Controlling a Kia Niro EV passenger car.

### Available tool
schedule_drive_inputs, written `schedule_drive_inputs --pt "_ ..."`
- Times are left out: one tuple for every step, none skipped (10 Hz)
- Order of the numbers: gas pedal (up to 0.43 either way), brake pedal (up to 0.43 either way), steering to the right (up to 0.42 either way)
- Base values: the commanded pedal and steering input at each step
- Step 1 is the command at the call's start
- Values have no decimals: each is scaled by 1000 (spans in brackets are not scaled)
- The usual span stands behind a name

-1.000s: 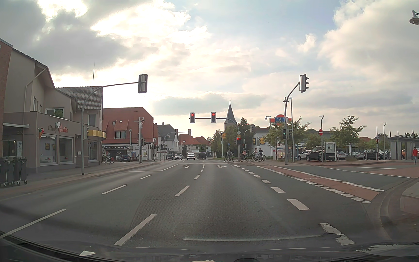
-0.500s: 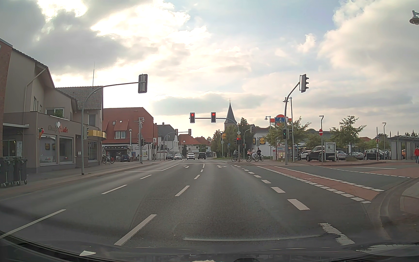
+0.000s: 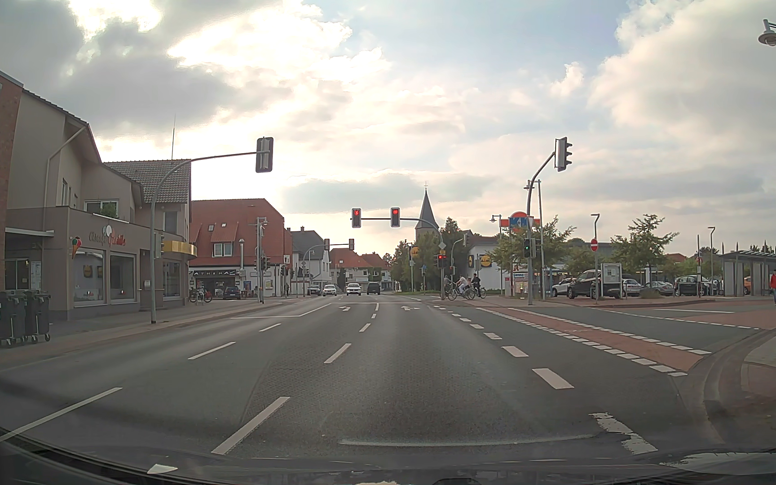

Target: Follow the waypoints while adhering to traffic rules and regulations

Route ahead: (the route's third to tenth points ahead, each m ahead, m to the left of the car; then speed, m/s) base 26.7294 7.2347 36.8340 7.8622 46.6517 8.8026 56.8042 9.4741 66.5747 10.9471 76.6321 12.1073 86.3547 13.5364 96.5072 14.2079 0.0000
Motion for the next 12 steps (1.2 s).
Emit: schedule_drive_inputs --pt "0 220 -5" --pt "0 220 -5" --pt "0 220 -5" --pt "0 220 -5" --pt "0 220 -5" --pt "0 220 -5" --pt "0 220 -5" --pt "0 220 -5" --pt "0 220 -5" --pt "0 220 -5" --pt "0 220 -5" --pt "0 220 -5"
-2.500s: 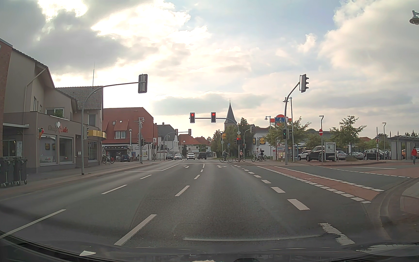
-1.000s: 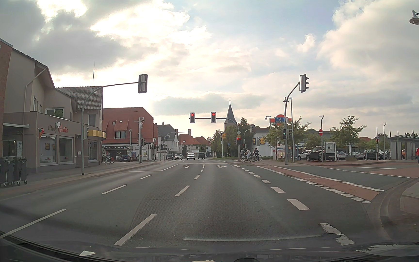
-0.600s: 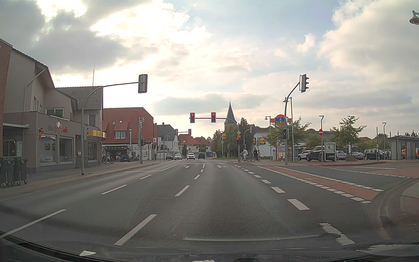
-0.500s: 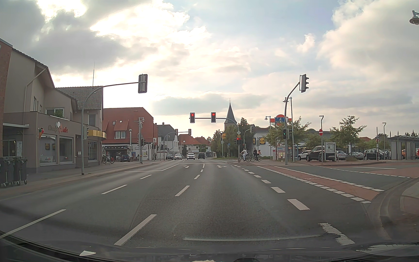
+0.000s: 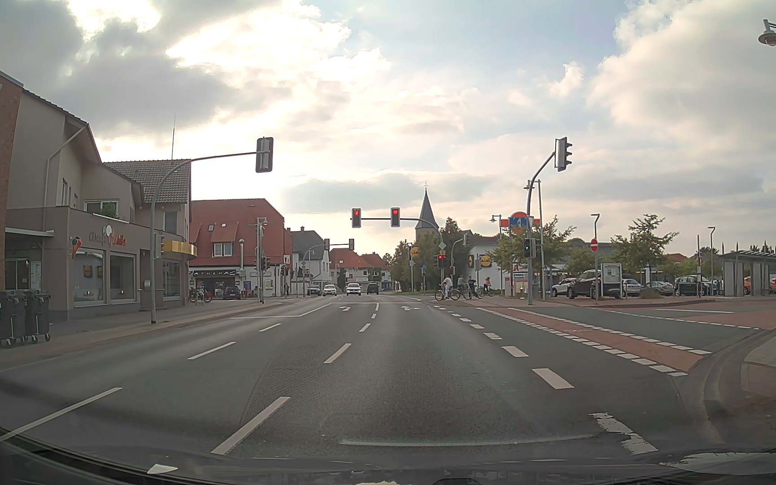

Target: Follow the waypoints while adhering to traffic rules and regulations

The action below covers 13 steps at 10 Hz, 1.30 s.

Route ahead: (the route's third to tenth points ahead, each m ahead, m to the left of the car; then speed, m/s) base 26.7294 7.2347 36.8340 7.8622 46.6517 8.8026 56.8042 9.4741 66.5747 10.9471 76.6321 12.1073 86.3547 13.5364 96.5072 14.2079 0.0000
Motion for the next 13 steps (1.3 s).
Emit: schedule_drive_inputs --pt "0 220 -5" --pt "0 220 -5" --pt "0 220 -5" --pt "0 220 -5" --pt "0 220 -5" --pt "0 220 -5" --pt "0 220 -5" --pt "0 220 -5" --pt "0 220 -5" --pt "0 220 -5" --pt "0 220 -5" --pt "0 220 -5" --pt "0 220 -5"
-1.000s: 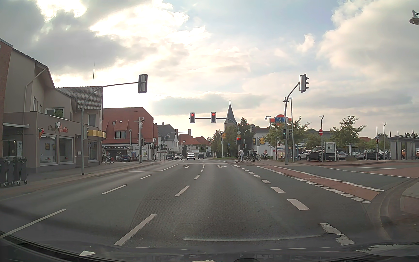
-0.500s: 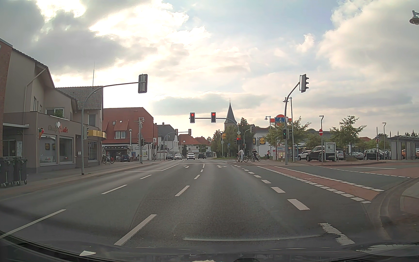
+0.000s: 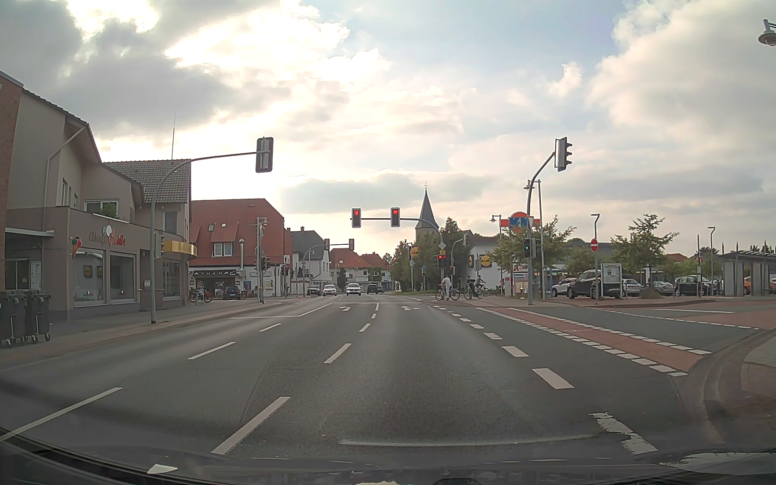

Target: Follow the waypoints while adhering to traffic rules and regulations

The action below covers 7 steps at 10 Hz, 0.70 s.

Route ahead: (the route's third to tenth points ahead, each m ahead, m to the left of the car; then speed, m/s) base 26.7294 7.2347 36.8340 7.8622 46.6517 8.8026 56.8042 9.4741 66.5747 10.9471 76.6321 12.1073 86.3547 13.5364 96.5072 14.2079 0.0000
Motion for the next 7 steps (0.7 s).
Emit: schedule_drive_inputs --pt "0 220 -5" --pt "0 220 -5" --pt "0 220 -5" --pt "0 220 -5" --pt "0 220 -5" --pt "0 220 -5" --pt "0 220 -5"
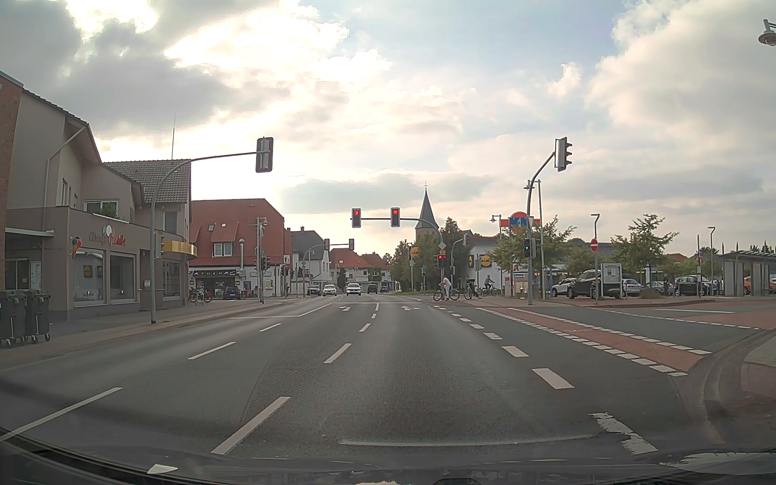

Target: Follow the waypoints while adhering to traffic rules and regulations

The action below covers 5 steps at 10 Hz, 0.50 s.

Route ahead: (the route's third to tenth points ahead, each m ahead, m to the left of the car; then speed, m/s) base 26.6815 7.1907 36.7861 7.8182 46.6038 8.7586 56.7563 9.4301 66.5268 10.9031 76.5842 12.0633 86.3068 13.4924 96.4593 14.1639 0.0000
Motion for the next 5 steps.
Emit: schedule_drive_inputs --pt "0 220 -5" --pt "0 220 -5" --pt "0 220 -5" --pt "0 220 -5" --pt "0 220 -5"
